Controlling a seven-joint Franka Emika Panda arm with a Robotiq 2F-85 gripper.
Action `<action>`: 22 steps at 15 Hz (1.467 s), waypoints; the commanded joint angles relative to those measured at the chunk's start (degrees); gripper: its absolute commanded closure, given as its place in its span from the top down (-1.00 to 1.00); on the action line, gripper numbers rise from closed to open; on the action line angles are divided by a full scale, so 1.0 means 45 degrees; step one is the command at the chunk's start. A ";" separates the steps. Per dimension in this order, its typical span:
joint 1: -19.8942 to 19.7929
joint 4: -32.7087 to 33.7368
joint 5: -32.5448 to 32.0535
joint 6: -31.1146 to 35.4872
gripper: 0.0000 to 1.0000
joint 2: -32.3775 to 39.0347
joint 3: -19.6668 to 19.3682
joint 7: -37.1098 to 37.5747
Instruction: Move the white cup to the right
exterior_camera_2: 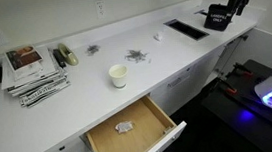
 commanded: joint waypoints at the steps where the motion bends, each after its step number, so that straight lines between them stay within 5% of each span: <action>1: 0.0039 0.0018 -0.0015 -0.0023 1.00 0.0004 -0.0032 0.0020; 7: 0.0039 0.0018 -0.0015 -0.0023 1.00 0.0004 -0.0032 0.0020; 11: 0.1311 0.0461 0.2714 0.0539 1.00 0.0517 0.0024 -0.0313; 16: 0.2661 0.1690 0.5466 0.1941 1.00 0.1957 0.1390 0.0628; 22: 0.3071 0.4074 0.5030 0.4126 1.00 0.5477 0.3409 0.2838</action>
